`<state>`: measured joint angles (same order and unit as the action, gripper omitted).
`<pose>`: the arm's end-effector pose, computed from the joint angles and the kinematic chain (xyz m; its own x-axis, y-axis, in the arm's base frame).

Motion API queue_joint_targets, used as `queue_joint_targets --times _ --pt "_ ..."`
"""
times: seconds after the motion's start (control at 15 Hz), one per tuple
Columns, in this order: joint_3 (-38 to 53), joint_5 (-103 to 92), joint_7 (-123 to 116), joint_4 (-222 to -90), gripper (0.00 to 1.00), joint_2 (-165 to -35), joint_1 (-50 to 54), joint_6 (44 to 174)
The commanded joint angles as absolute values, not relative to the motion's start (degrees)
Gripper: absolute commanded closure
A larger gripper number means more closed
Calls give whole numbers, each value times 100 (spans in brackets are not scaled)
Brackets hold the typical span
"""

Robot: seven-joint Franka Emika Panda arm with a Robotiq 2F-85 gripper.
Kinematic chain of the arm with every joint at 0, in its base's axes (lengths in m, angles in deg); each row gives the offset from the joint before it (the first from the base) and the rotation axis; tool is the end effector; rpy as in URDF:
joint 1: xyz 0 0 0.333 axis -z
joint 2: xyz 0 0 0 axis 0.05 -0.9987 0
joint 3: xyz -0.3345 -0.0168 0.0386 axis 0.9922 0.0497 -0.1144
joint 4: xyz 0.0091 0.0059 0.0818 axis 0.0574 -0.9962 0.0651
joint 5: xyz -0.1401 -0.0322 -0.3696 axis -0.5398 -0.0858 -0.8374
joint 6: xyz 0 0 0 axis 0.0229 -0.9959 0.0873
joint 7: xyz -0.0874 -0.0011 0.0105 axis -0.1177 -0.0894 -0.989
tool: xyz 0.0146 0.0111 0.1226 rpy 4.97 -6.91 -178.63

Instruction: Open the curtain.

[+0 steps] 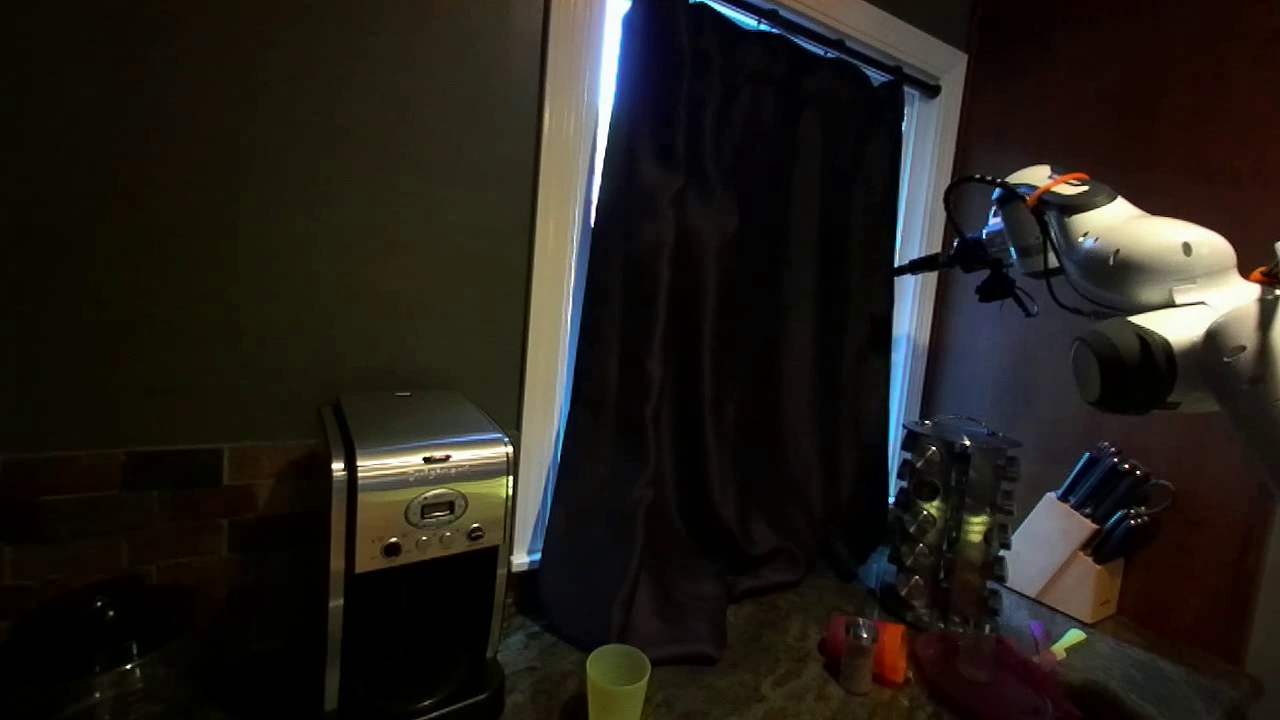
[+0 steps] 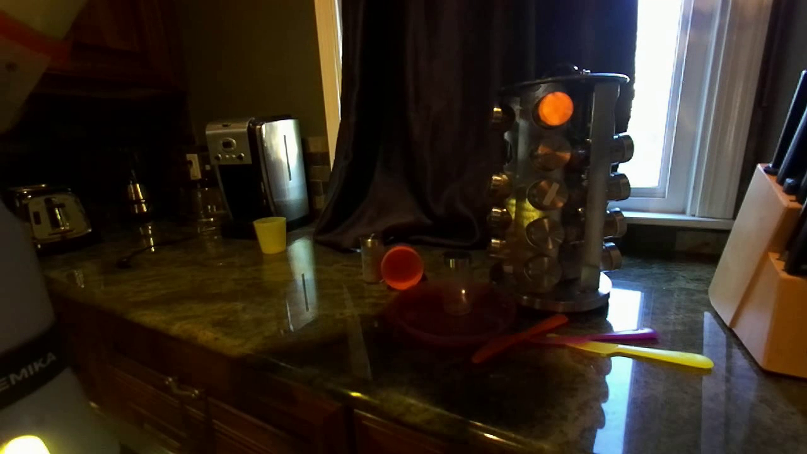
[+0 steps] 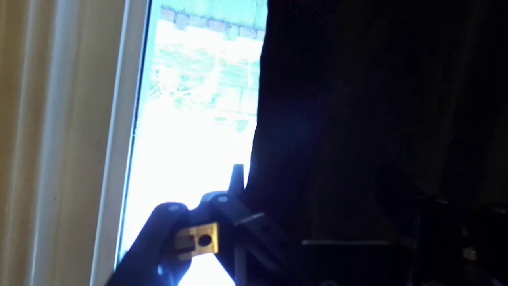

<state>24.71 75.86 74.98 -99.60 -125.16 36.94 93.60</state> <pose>0.6162 -0.4903 0.7091 0.2245 0.2023 0.9532 0.1696 -0.9714 0.1662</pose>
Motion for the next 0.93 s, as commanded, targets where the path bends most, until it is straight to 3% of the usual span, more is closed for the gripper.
queue_joint_targets --times 0.0,0.47,0.87 --pt "1509 7162 7327 -9268 47 -12923 4214 9382" --pt "1563 7320 7413 -9217 99 -13079 4075 9525" --pt "1568 7231 7420 -9347 100 -12983 3839 9374"
